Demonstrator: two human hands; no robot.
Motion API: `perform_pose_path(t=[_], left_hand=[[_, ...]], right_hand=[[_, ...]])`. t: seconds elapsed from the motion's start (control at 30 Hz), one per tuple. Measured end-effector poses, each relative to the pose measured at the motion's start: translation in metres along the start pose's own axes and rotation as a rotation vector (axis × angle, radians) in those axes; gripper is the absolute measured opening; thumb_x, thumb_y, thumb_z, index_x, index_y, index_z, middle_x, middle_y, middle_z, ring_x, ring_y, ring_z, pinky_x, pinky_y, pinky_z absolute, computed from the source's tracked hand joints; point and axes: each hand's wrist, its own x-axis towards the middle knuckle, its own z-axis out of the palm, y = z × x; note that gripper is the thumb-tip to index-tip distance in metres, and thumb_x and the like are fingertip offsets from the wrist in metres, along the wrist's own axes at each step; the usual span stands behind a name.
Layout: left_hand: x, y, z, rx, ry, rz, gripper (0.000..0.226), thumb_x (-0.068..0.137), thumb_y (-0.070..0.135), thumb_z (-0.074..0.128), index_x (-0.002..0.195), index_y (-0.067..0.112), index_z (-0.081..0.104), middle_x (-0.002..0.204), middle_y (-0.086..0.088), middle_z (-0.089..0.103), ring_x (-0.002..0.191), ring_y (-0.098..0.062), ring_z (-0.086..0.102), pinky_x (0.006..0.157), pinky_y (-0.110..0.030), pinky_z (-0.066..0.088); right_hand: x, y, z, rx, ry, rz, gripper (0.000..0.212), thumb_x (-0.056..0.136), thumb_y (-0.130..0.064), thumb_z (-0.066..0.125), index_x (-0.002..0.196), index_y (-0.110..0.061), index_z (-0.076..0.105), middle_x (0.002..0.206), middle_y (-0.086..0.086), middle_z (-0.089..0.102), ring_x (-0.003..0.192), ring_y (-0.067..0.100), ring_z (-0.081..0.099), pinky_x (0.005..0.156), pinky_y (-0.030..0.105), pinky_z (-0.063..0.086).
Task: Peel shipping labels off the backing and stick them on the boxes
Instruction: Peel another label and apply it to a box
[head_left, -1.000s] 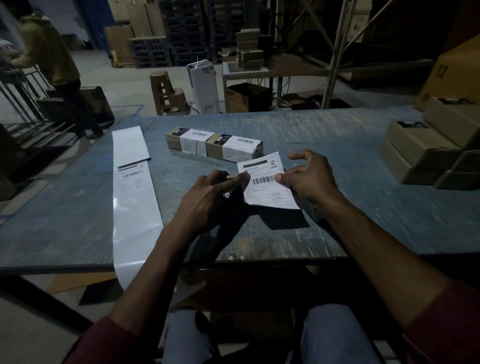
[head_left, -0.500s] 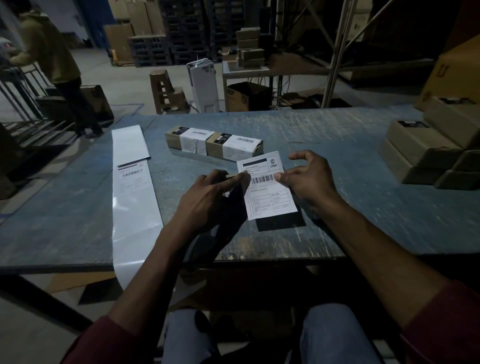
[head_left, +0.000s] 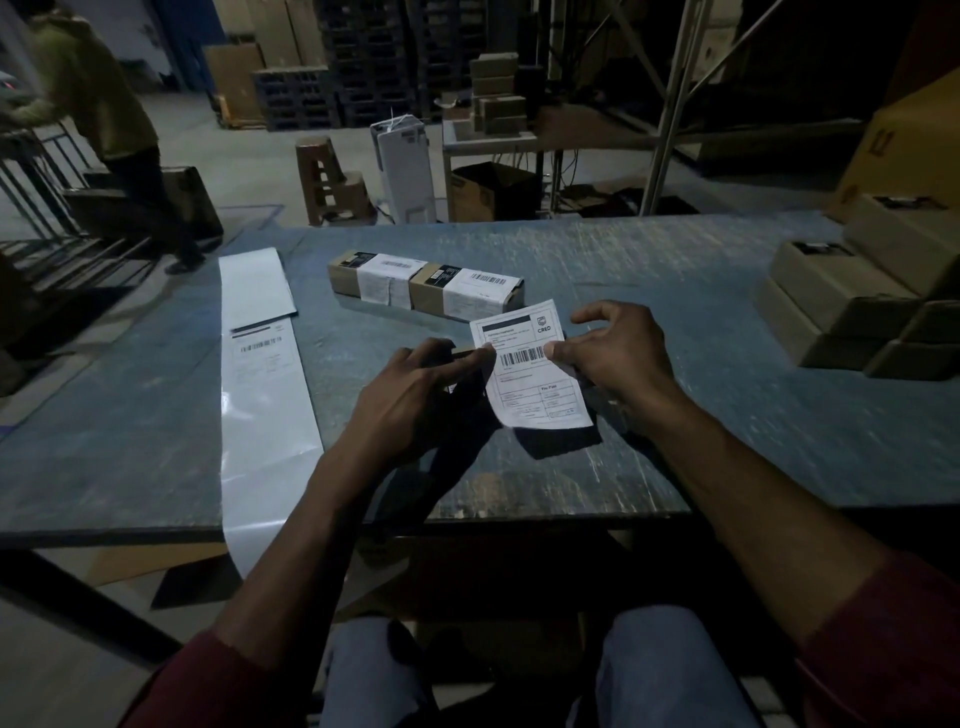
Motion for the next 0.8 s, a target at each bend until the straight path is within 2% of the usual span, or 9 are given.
perform_pose_path(t=[0.2, 0.43, 0.6, 0.73, 0.8], left_hand=[[0.001, -0.002, 0.002, 0.021, -0.007, -0.012, 0.078, 0.079, 0.067, 0.021, 0.153, 0.049, 0.038, 0.135, -0.005, 0.052, 0.107, -0.031, 0.053, 0.071, -0.047, 0.056], [0.002, -0.005, 0.007, 0.021, -0.012, -0.025, 0.07, 0.083, 0.067, 0.025, 0.152, 0.053, 0.035, 0.134, -0.002, 0.052, 0.105, -0.028, 0.053, 0.071, -0.049, 0.058], [0.002, -0.006, 0.008, 0.0, -0.01, -0.018, 0.068, 0.084, 0.068, 0.028, 0.15, 0.052, 0.036, 0.132, -0.002, 0.051, 0.104, -0.028, 0.053, 0.07, -0.048, 0.058], [0.003, -0.006, 0.009, -0.006, -0.006, -0.022, 0.065, 0.087, 0.065, 0.033, 0.15, 0.052, 0.035, 0.133, -0.002, 0.051, 0.107, -0.029, 0.054, 0.072, -0.049, 0.058], [0.003, -0.007, 0.01, -0.004, 0.002, -0.022, 0.065, 0.087, 0.067, 0.032, 0.15, 0.055, 0.035, 0.132, 0.0, 0.05, 0.107, -0.028, 0.054, 0.071, -0.048, 0.058]], right_hand=[[-0.002, -0.004, -0.001, -0.107, 0.034, -0.021, 0.026, 0.068, -0.026, 0.097, 0.082, -0.021, 0.075, 0.078, -0.005, 0.078, 0.071, 0.015, 0.077, 0.069, 0.045, 0.066], [-0.004, -0.007, -0.001, -0.124, 0.034, -0.008, 0.022, 0.07, -0.026, 0.097, 0.075, -0.02, 0.077, 0.073, -0.005, 0.077, 0.067, 0.012, 0.076, 0.067, 0.042, 0.067], [-0.004, -0.006, 0.0, -0.125, 0.043, -0.024, 0.022, 0.069, -0.025, 0.097, 0.077, -0.021, 0.077, 0.075, -0.006, 0.078, 0.07, 0.014, 0.076, 0.069, 0.043, 0.067], [-0.004, -0.008, 0.0, -0.131, 0.05, -0.036, 0.04, 0.065, -0.025, 0.099, 0.096, -0.025, 0.074, 0.08, -0.001, 0.078, 0.069, 0.018, 0.077, 0.067, 0.043, 0.066], [-0.006, -0.009, 0.0, -0.132, 0.045, -0.049, 0.045, 0.068, -0.019, 0.098, 0.104, -0.021, 0.071, 0.082, 0.002, 0.079, 0.066, 0.017, 0.076, 0.061, 0.039, 0.066]])
